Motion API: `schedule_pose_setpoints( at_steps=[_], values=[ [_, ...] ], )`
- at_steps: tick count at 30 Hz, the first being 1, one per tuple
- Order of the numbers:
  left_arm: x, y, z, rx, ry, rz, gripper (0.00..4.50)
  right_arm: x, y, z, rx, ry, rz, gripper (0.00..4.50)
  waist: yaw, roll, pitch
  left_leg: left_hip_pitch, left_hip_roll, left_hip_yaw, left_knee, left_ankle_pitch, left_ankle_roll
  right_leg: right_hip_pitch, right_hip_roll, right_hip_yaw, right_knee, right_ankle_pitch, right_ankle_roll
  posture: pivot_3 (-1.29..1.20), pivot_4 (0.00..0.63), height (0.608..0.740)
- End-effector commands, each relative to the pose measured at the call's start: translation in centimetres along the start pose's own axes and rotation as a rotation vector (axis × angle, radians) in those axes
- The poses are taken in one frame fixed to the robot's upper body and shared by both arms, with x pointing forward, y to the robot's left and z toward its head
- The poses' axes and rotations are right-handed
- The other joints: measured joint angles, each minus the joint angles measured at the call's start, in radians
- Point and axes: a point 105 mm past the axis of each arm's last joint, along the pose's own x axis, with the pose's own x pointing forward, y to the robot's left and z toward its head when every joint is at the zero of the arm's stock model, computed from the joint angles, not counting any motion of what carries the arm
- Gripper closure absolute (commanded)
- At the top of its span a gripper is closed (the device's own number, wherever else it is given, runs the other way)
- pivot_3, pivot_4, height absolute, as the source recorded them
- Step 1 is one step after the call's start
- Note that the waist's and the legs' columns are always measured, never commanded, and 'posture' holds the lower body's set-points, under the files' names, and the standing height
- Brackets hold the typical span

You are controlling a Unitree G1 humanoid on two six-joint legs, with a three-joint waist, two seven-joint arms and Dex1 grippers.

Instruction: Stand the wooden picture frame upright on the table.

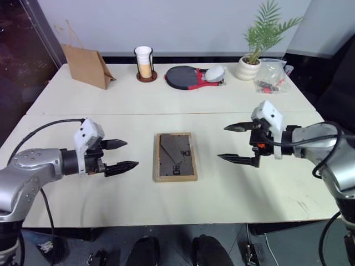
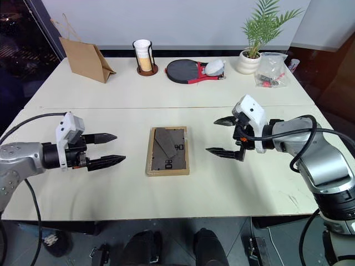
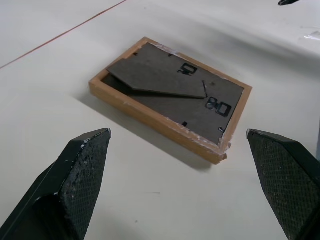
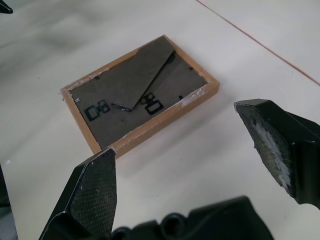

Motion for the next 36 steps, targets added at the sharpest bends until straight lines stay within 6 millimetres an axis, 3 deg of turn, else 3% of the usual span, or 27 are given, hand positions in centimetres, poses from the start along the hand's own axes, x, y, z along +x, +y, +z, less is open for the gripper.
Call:
schedule_pose_setpoints(
  at_steps=[1, 5, 13, 28, 31, 36],
  values=[
    [0.4, -0.6, 0.7, 0.032, -0.019, -0.016, 0.00, -0.6, 0.0, 0.7, -0.034, -0.007, -0.013, 0.03, 0.000, 0.000, 0.000, 0.000, 0.000, 0.000, 0.000, 0.000, 0.000, 0.000, 0.000, 0.000, 0.000, 0.000, 0.000, 0.00, 0.150, 0.740],
    [1.0, -1.3, 0.8, 0.023, -0.037, -0.047, 0.00, -1.1, -0.2, 0.2, -0.018, 0.012, -0.021, 0.03, 0.000, 0.000, 0.000, 0.000, 0.000, 0.000, 0.000, 0.000, 0.000, 0.000, 0.000, 0.000, 0.000, 0.000, 0.000, 0.00, 0.150, 0.740],
    [1.7, -0.8, 0.3, 0.018, -0.020, -0.071, 0.00, -1.5, -0.2, -0.7, 0.037, 0.029, -0.037, 0.03, 0.000, 0.000, 0.000, 0.000, -0.001, 0.000, 0.001, 0.000, 0.000, 0.001, 0.001, 0.000, 0.000, 0.000, 0.000, 0.00, 0.150, 0.740],
    [2.3, 1.1, -0.1, 0.042, -0.035, -0.015, 0.00, 0.3, -0.8, -0.8, 0.037, -0.003, -0.082, 0.03, 0.000, 0.000, 0.000, 0.000, 0.000, 0.000, 0.002, 0.000, 0.000, 0.001, 0.001, 0.000, 0.000, 0.000, 0.000, 0.00, 0.150, 0.740],
    [2.6, 1.2, -0.5, 0.045, -0.034, -0.007, 0.84, 0.8, -1.2, -1.0, 0.048, -0.008, -0.121, 0.85, -0.001, 0.000, 0.000, 0.000, 0.000, 0.000, 0.002, 0.000, 0.000, 0.001, 0.001, 0.000, 0.000, 0.000, 0.000, 0.00, 0.150, 0.740],
    [3.8, 2.4, -1.9, 0.060, -0.005, 0.069, 3.31, 2.9, -1.6, -2.0, 0.079, 0.004, -0.175, 3.41, -0.001, 0.000, 0.000, 0.000, -0.001, 0.000, 0.002, 0.000, 0.000, 0.001, 0.001, 0.000, 0.000, 0.000, 0.000, 0.00, 0.150, 0.740]
  ],
)
